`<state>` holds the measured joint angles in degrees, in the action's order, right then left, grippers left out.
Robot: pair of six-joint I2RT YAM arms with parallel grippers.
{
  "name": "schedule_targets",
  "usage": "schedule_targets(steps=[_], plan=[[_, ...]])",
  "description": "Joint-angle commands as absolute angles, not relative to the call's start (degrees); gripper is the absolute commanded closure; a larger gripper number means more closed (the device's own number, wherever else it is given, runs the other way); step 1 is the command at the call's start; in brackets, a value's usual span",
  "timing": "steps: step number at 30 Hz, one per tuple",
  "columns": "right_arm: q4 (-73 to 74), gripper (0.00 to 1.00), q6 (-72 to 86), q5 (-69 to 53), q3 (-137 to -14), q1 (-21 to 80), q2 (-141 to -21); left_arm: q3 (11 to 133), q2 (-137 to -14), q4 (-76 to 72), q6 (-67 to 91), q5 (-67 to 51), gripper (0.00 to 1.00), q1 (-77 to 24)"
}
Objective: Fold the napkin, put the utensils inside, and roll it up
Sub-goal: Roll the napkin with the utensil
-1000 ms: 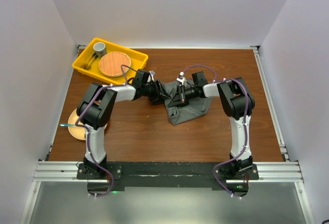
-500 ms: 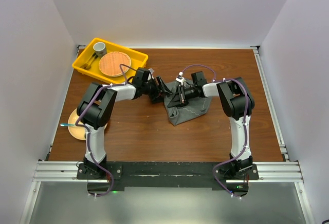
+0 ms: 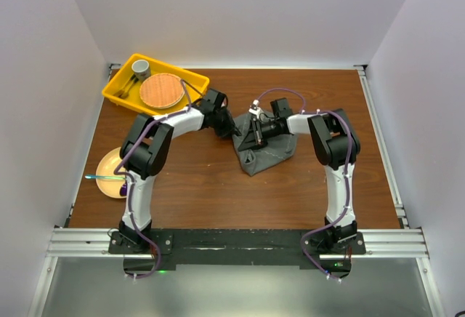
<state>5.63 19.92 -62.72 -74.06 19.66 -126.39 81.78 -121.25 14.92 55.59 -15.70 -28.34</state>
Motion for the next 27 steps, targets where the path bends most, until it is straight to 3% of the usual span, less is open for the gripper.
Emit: schedule_targets(steps=[1,4,6,7,10,11,15,20,27], plan=[[9.92,1.0,12.58,-59.86,-76.38,20.56,-125.69,85.85,-127.44,27.41,54.23,-5.81,0.91,-29.27],[13.96,1.0,9.85,-57.05,-77.16,20.74,-124.81,89.28,-128.67,32.16,53.0,-3.61,1.0,-29.27],[18.44,0.98,7.74,-52.23,-78.31,21.0,-123.06,90.61,-129.02,35.14,52.03,-3.43,1.0,-29.27],[20.02,0.82,7.47,-49.34,-78.75,21.53,-122.09,91.31,-129.11,36.03,51.86,-3.51,1.0,-29.18],[25.3,0.65,5.89,-40.63,-80.42,23.19,-117.61,91.58,-129.02,38.58,52.03,-4.92,1.0,-29.27],[27.05,0.55,5.63,-37.91,-80.94,23.73,-116.21,91.5,-129.2,39.02,51.86,-6.05,1.0,-29.27],[30.49,0.43,4.05,-29.81,-81.91,25.22,-111.37,92.37,-130.95,42.7,50.98,-8.52,1.0,-29.18],[30.85,0.32,-2.1,-15.33,-79.64,31.1,-103.98,92.28,-130.96,43.33,50.1,-8.88,1.0,-29.27],[24.89,0.3,-3.34,8.42,-74.28,42.18,-95.9,95.44,-132.45,47.63,50.1,-10.02,1.0,-29.27]])
